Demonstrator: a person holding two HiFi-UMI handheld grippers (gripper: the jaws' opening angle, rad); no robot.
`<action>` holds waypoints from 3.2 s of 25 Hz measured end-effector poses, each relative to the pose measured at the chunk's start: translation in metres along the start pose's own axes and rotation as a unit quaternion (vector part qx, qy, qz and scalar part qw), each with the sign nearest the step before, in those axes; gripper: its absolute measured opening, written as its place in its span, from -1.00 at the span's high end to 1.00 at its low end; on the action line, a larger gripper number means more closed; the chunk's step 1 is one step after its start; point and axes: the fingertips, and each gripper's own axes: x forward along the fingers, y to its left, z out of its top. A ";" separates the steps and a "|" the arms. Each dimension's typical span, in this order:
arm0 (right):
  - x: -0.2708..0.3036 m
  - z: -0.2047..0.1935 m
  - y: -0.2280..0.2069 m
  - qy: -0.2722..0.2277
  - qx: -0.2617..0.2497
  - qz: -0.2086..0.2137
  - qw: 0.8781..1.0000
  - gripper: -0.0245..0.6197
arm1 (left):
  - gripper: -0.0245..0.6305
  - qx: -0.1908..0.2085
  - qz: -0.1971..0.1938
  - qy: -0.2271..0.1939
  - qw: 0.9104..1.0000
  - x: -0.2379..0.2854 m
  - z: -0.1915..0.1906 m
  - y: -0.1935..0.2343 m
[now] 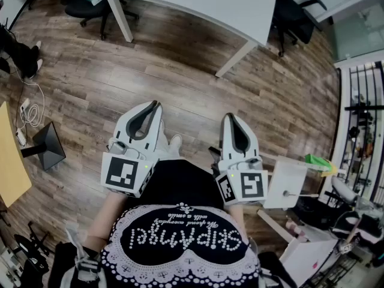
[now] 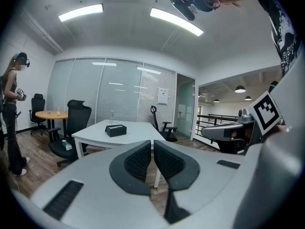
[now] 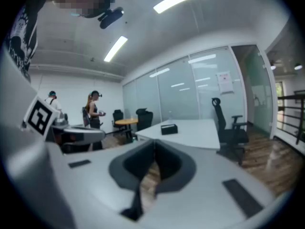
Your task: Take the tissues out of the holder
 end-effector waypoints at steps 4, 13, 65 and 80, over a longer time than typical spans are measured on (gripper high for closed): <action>-0.004 -0.005 -0.004 0.004 0.003 -0.001 1.000 0.82 | 0.79 0.006 -0.002 -0.002 1.000 0.001 0.001 -0.006; -0.012 -0.006 -0.006 0.003 0.001 -0.002 1.000 0.82 | 0.79 0.013 -0.002 -0.024 1.000 -0.001 0.007 -0.010; 0.215 0.023 -0.001 0.064 0.032 0.012 0.997 0.81 | 0.79 0.017 0.035 -0.027 0.999 0.146 0.076 0.206; 0.252 0.016 -0.003 0.096 0.033 0.030 0.994 0.81 | 0.79 -0.001 0.040 -0.003 0.999 0.159 0.055 0.223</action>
